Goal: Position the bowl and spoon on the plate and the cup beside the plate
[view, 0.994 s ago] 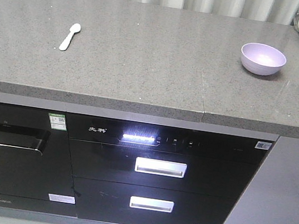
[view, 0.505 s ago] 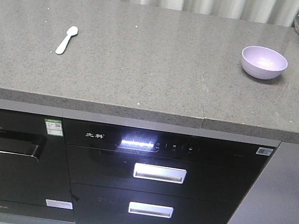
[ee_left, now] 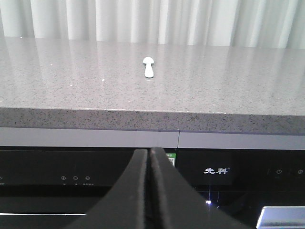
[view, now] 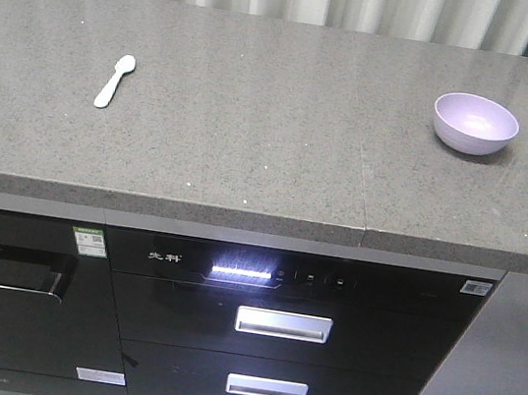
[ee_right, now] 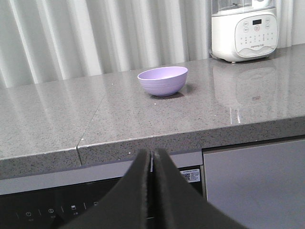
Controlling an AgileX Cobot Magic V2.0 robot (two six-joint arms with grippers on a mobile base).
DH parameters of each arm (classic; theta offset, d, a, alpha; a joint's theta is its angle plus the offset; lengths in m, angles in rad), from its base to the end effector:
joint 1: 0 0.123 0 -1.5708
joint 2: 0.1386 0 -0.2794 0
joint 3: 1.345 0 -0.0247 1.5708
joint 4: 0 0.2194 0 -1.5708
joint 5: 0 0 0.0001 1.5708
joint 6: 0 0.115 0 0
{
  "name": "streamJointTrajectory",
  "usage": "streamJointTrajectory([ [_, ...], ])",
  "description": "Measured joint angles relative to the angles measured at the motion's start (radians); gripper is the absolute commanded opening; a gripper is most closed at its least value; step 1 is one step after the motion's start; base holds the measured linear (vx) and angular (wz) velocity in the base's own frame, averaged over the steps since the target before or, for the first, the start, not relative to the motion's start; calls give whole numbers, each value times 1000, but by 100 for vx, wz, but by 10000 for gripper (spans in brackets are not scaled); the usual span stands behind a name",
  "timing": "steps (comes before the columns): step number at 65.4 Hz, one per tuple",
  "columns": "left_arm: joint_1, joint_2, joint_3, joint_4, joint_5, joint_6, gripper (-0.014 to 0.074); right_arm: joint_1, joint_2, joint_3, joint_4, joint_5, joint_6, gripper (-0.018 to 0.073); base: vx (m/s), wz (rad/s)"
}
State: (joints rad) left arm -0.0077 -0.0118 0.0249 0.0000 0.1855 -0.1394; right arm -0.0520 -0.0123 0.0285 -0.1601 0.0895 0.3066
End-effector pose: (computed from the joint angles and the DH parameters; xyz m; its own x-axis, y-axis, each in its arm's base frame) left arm 0.0541 -0.0004 0.1863 -0.1112 -0.1381 -0.9842 -0.0078 0.9904 -0.1381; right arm 0.0547 -0.0045 0.1963 -0.0074 0.1472 -0.9891 0.0680 0.9869 0.1463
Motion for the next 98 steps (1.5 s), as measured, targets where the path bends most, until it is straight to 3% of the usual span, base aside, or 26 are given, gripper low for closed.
streamJointTrajectory([
  [98,0,0,0,0,0,0,-6,0,0,0,0,0,0,15,7,0],
])
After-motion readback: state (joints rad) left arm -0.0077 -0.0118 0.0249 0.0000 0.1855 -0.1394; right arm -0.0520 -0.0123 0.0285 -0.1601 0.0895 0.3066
